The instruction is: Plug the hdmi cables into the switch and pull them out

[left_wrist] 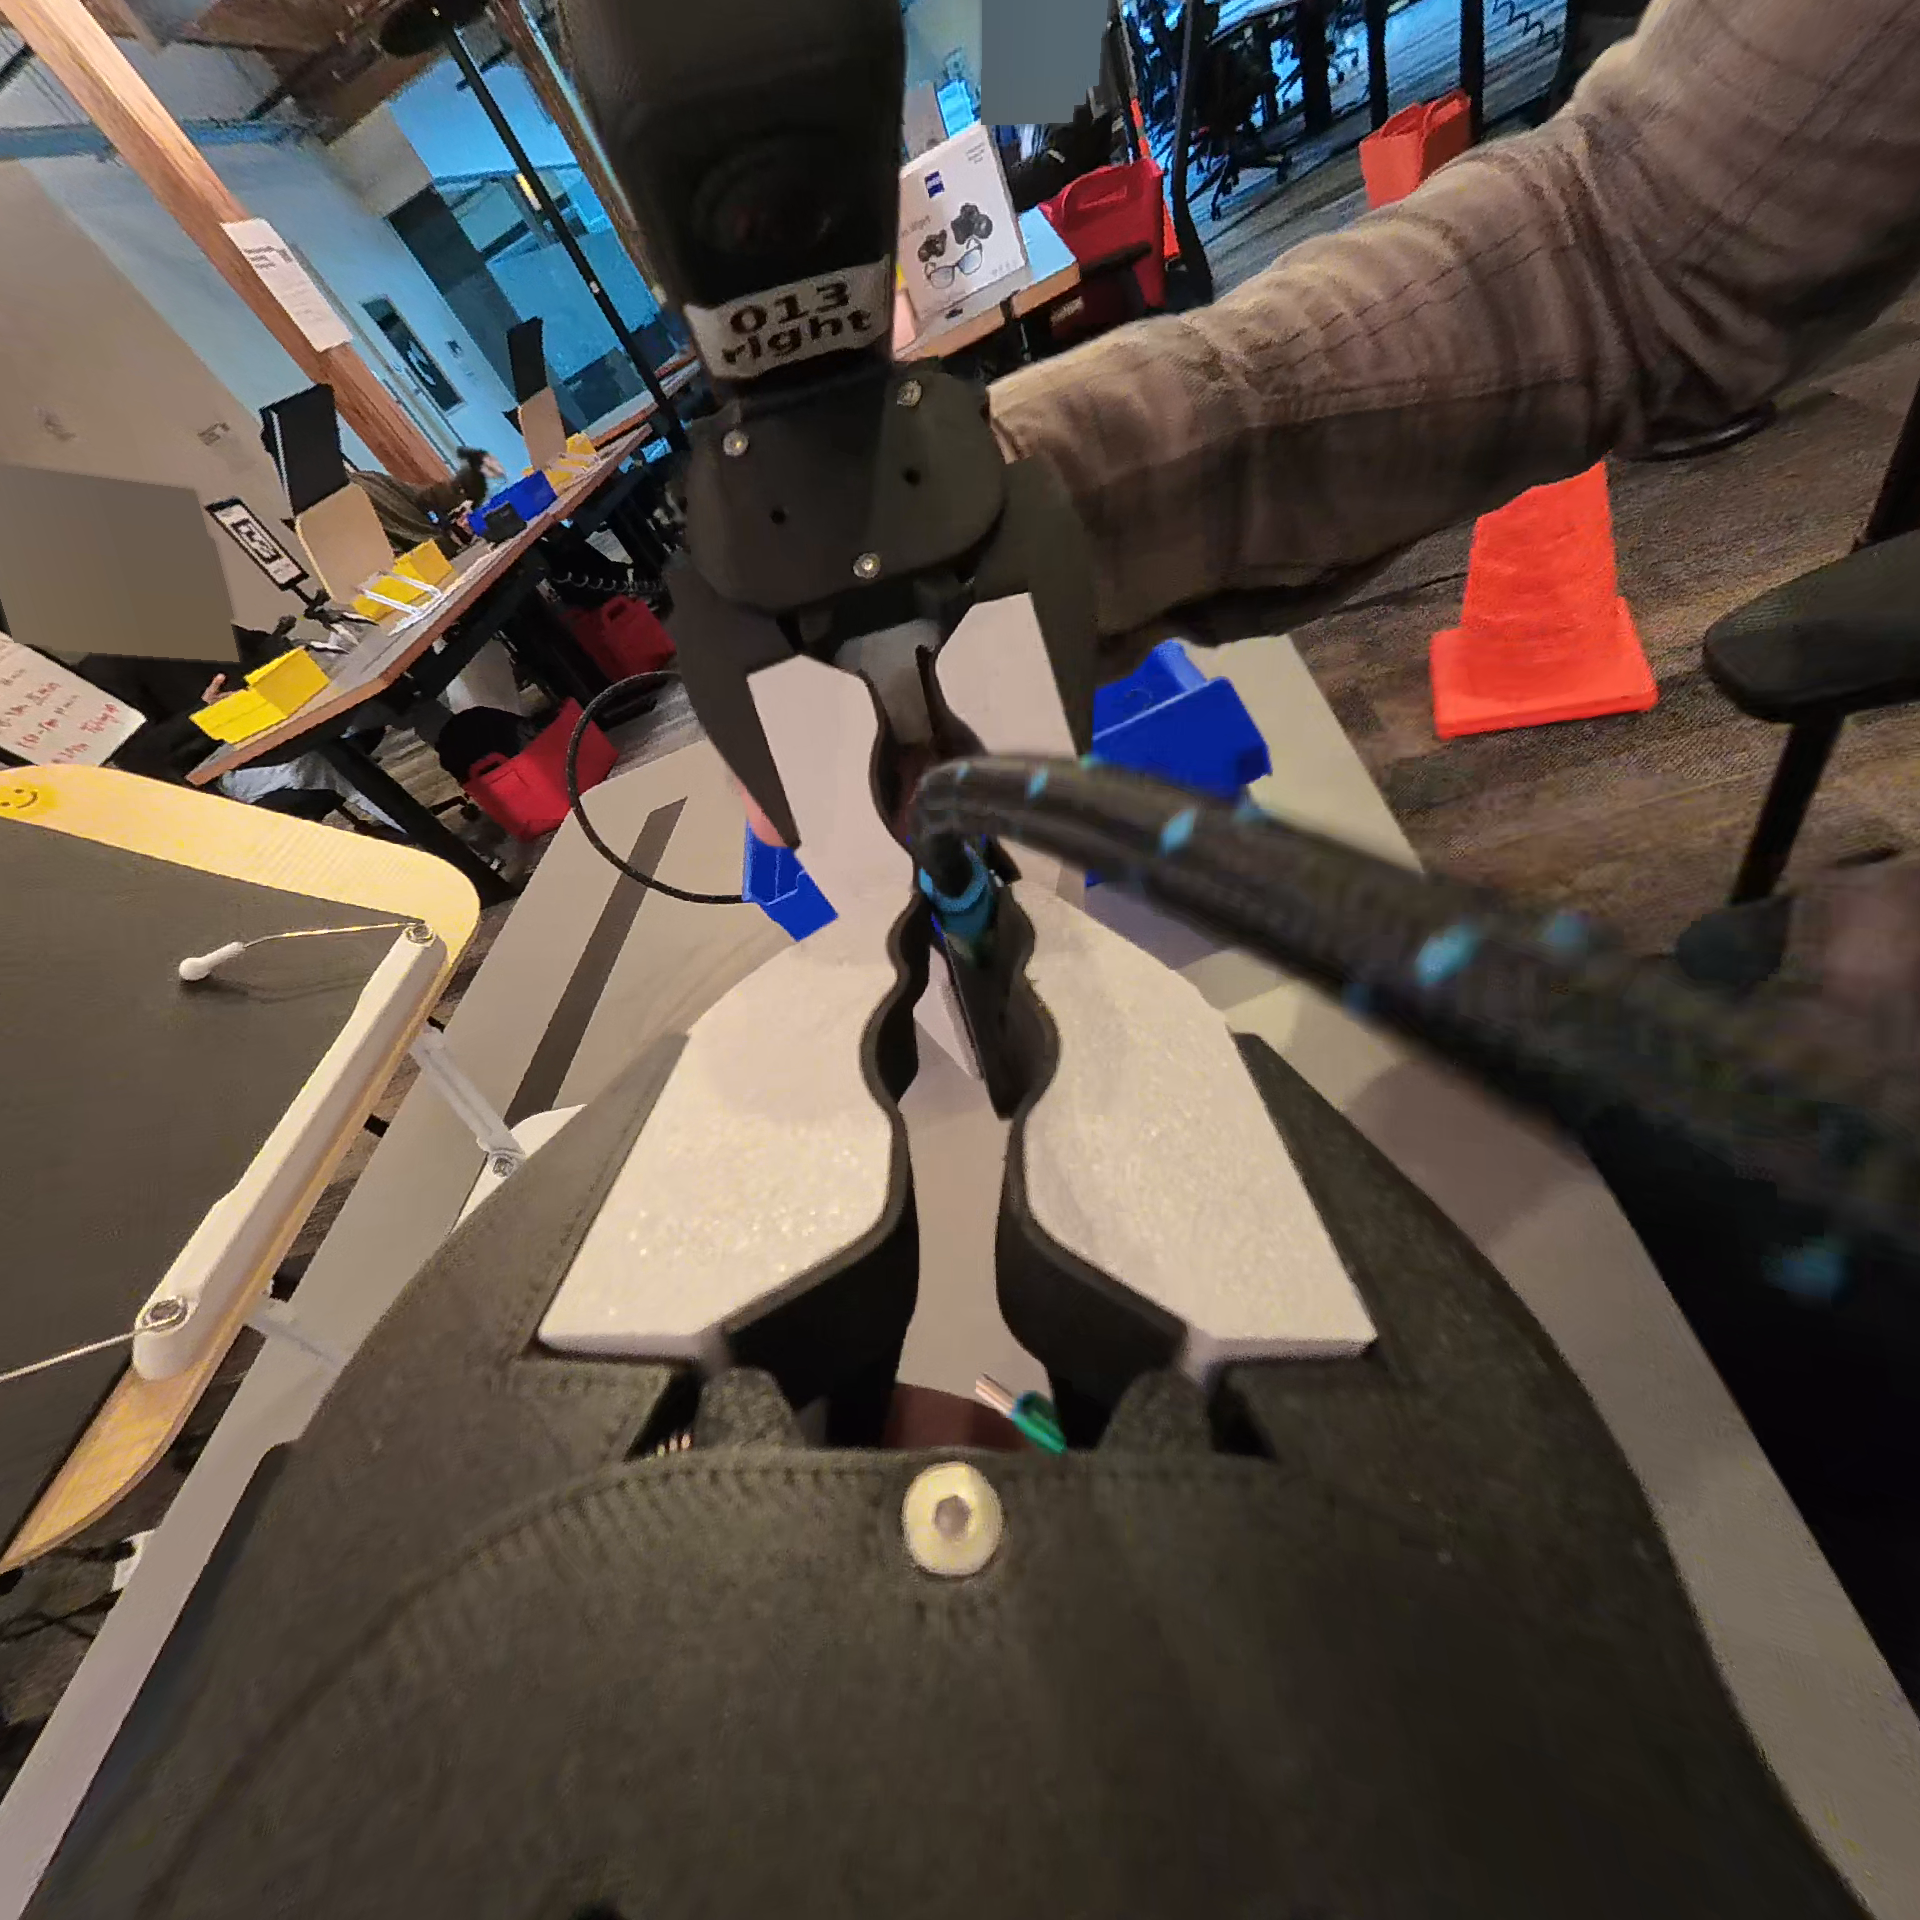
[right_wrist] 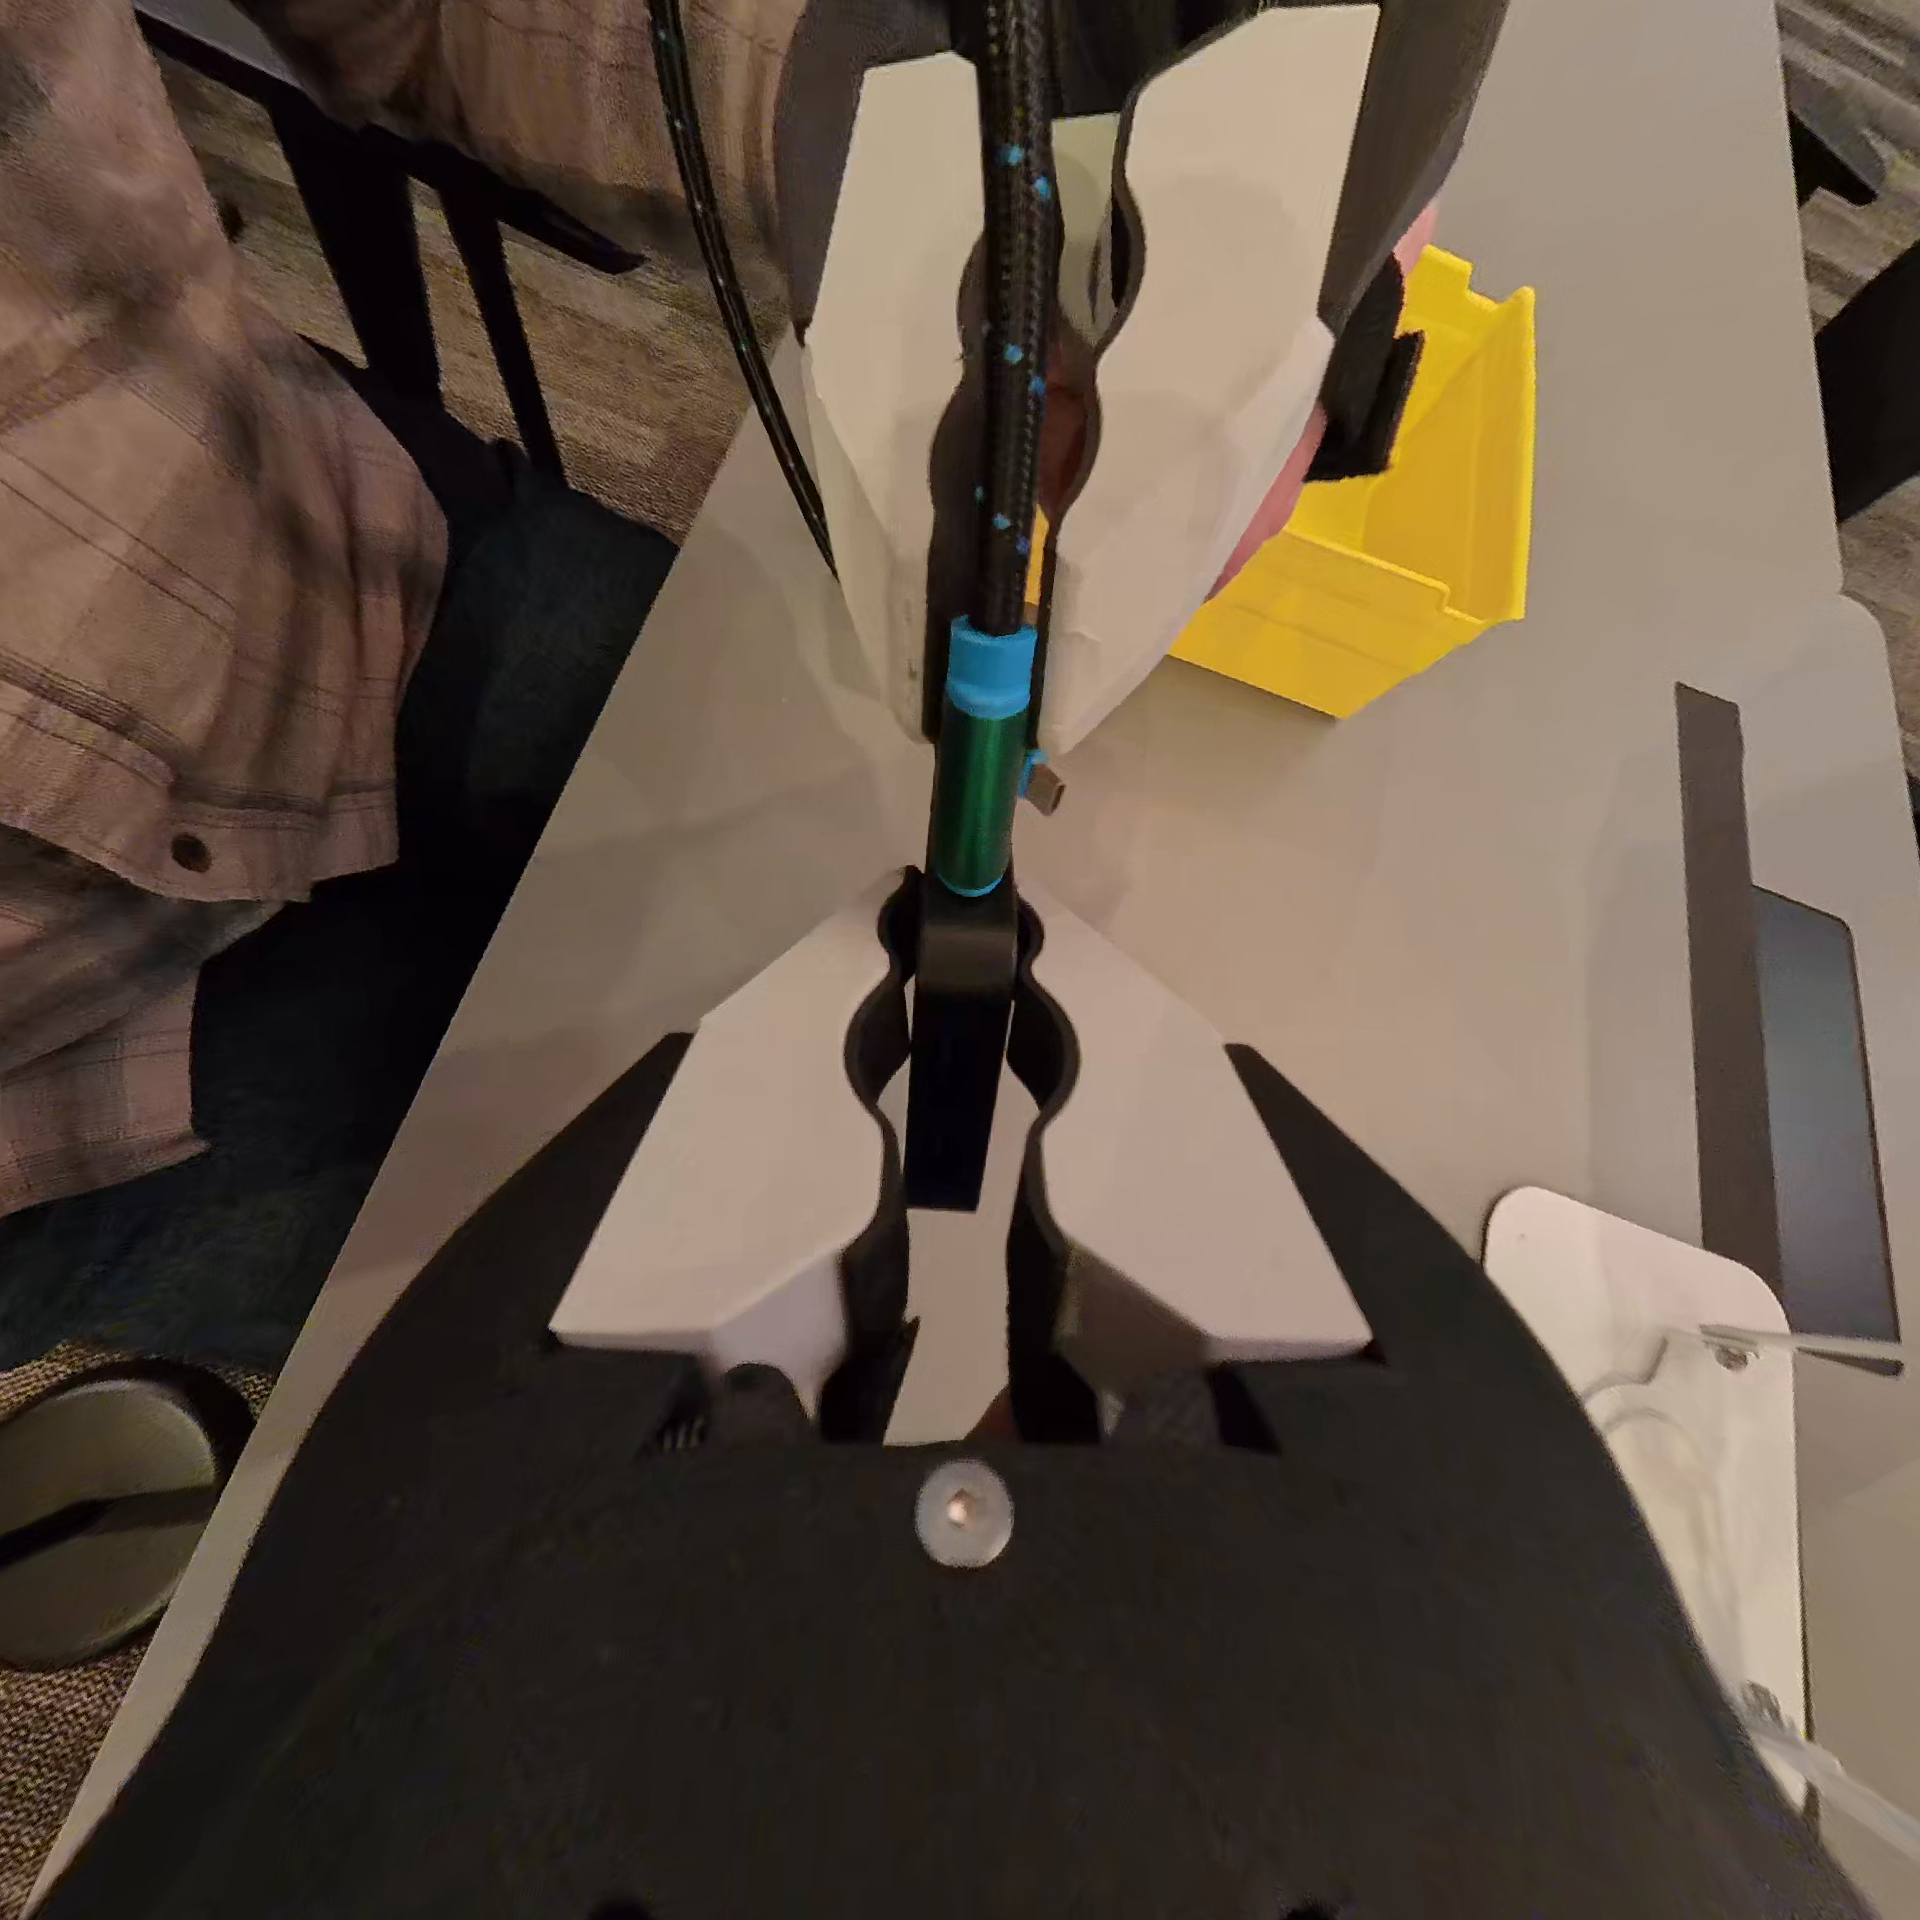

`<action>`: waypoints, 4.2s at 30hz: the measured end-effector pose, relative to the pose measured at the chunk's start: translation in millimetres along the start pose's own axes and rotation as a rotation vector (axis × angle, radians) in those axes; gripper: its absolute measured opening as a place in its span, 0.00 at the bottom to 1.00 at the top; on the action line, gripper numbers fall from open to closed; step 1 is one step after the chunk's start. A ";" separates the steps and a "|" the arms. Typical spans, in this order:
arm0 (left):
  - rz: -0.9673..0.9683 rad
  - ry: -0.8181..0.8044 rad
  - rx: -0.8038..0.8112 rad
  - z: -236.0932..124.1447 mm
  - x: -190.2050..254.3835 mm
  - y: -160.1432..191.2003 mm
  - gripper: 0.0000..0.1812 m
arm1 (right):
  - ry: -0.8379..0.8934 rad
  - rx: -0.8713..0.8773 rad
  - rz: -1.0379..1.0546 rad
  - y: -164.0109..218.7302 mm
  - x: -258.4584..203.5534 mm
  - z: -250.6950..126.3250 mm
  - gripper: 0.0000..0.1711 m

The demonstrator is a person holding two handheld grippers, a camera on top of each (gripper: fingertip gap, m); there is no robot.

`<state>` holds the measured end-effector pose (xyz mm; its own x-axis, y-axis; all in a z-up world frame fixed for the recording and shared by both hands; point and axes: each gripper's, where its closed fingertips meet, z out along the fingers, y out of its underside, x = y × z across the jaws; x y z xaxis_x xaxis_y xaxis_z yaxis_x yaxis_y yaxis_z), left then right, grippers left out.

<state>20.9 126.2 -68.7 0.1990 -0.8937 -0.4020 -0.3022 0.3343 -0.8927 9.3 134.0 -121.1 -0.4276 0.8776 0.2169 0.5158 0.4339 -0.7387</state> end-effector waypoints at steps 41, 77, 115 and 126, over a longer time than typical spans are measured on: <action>-0.085 -0.663 -0.054 -71.2 -121.9 21.6 0.10 | 0.607 -0.628 0.765 229.0 -12.8 -290.1 0.06; -0.048 -0.555 -0.340 -24.2 -94.4 74.9 0.28 | 0.919 -0.621 0.537 191.4 6.2 -314.7 0.26; -0.281 -1.312 -1.160 -351.9 11.5 151.1 0.41 | 1.198 -0.373 0.964 366.1 -113.5 -314.3 0.43; -0.464 -1.330 -1.165 -384.4 34.7 178.6 0.45 | 1.131 -0.371 0.965 377.3 -105.8 -292.0 0.39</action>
<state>-384.5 39.9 -163.8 0.7944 0.1553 -0.5872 -0.3178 -0.7176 -0.6197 465.9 264.5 -236.4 0.8519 0.4617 0.2470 0.4802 -0.5010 -0.7200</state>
